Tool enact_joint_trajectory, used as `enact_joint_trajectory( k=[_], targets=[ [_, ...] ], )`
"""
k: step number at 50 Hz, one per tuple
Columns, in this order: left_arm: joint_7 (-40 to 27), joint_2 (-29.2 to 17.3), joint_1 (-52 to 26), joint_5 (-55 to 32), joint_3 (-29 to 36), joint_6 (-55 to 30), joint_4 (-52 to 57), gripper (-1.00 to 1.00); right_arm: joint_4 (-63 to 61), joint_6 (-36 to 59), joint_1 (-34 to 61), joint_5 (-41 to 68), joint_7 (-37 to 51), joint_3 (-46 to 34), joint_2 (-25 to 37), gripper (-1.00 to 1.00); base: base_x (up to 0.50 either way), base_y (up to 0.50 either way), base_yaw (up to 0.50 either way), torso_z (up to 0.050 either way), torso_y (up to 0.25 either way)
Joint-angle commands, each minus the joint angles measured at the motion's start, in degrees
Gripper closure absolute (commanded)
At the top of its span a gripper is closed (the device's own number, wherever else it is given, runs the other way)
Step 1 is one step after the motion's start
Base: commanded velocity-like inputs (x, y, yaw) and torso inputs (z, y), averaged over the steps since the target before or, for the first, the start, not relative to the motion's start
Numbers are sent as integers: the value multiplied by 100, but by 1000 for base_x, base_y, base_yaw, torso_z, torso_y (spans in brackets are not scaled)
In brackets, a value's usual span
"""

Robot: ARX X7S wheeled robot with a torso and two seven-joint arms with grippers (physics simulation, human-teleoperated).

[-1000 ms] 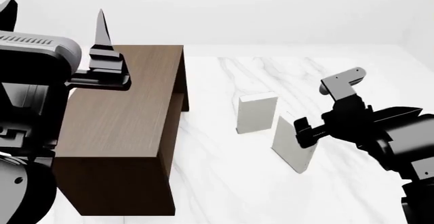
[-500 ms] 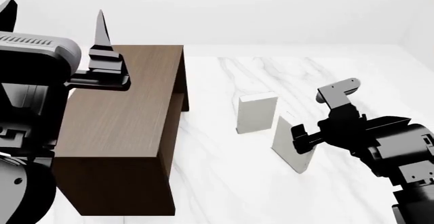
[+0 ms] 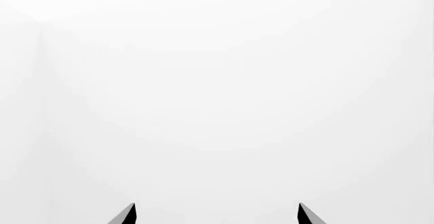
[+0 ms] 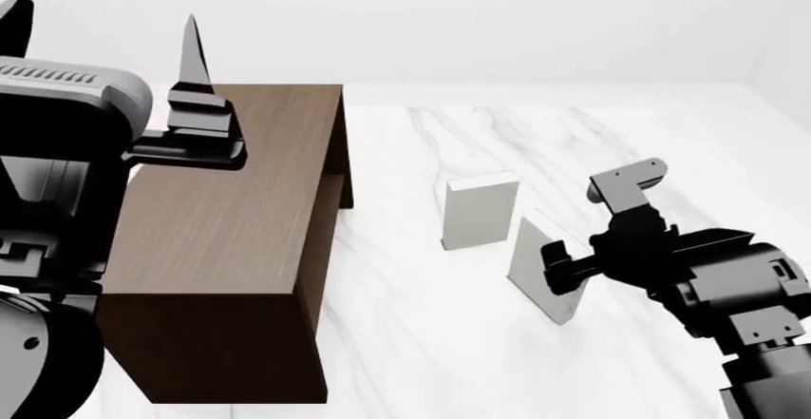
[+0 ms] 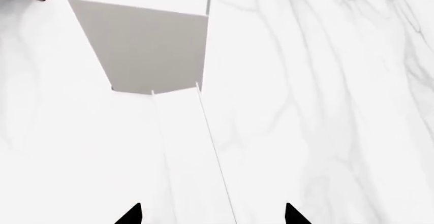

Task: Pick up the book on the right and place it under the cabinet shelf.

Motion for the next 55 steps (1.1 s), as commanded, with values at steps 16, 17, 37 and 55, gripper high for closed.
enact_joint_trajectory(
  k=[16, 17, 37, 55],
  targets=[
    [-171, -95, -36, -159, 98, 79, -41, -100, 586, -442, -76, -89, -38, -39, -141, -100, 0, 0, 0, 0, 0],
    [-177, -99, -37, -165, 99, 81, -42, -100, 605, -458, -81, -93, -40, -42, -145, -100, 0, 0, 0, 0, 0],
    [-296, -157, -36, -268, 153, 141, -68, -100, 915, -665, -133, -133, -73, -80, -215, -100, 0, 0, 0, 0, 0],
    [-380, -231, 18, -348, 163, 239, -96, -100, 633, -607, -135, -121, -37, -96, -150, 100, 0, 0, 0, 0, 0]
  ],
)
